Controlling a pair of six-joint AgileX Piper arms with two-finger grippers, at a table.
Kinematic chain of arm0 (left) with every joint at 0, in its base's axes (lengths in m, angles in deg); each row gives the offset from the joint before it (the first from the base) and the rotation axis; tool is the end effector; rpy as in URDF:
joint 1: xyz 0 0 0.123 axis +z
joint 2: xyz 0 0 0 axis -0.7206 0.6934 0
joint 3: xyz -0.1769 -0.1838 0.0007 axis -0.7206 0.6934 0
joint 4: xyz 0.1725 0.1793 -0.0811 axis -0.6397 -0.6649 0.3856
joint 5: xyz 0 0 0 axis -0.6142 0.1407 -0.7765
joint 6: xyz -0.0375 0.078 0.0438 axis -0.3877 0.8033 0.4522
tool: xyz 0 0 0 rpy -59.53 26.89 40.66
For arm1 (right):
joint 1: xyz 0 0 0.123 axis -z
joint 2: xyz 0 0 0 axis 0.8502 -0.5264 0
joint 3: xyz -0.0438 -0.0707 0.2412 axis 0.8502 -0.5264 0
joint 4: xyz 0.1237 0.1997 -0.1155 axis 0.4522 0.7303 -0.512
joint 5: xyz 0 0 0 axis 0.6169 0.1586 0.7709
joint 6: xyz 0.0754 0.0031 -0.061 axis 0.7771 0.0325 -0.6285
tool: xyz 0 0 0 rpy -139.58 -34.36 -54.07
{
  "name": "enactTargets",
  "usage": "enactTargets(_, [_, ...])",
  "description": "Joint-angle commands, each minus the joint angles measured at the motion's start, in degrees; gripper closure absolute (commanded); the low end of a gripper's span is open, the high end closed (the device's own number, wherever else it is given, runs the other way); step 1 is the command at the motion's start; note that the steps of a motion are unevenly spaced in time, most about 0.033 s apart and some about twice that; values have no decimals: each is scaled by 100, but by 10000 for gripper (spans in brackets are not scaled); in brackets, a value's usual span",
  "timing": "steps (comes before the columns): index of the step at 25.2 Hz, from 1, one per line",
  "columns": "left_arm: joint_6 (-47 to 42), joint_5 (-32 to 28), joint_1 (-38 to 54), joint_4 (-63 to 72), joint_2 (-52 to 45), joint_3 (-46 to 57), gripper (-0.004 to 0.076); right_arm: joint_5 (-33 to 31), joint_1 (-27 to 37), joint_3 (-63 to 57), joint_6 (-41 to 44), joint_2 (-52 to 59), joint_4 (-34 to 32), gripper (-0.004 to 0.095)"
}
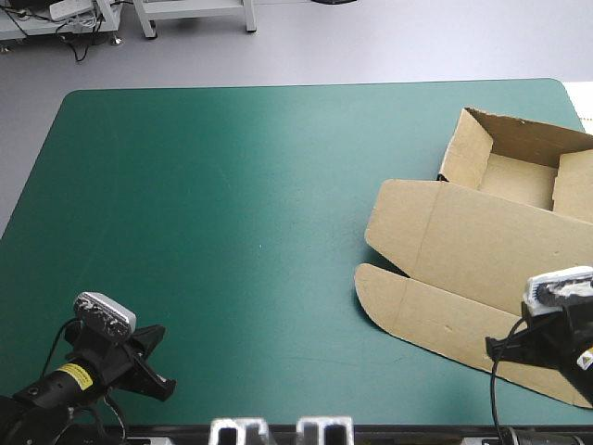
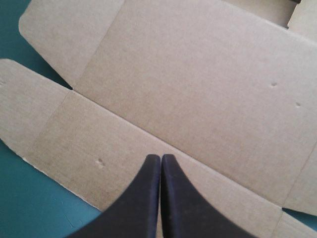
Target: Fold the box
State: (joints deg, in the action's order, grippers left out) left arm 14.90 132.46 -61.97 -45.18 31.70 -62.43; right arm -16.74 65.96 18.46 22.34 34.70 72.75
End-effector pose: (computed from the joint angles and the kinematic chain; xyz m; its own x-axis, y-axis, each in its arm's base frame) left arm 0.1033 -0.0453 0.2532 -0.5621 0.3000 -0.7708 0.4675 0.8840 0.0032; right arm 0.1022 -0.0004 0.3310 -0.6270 -0.1300 -0.7681 -0.1088 0.9909 -0.0789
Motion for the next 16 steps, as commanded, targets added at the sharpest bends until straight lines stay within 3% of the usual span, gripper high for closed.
enactTargets(1, [-36,-711,10,383,25,101,734,522,-10,-408,0,422,81,913])
enactTargets(6, [-36,-795,10,451,-98,172,734,533,-10,-906,0,916,56,913])
enactTargets(16, [166,-348,10,429,-375,-13,734,755,-10,-1455,-24,1086,58,913])
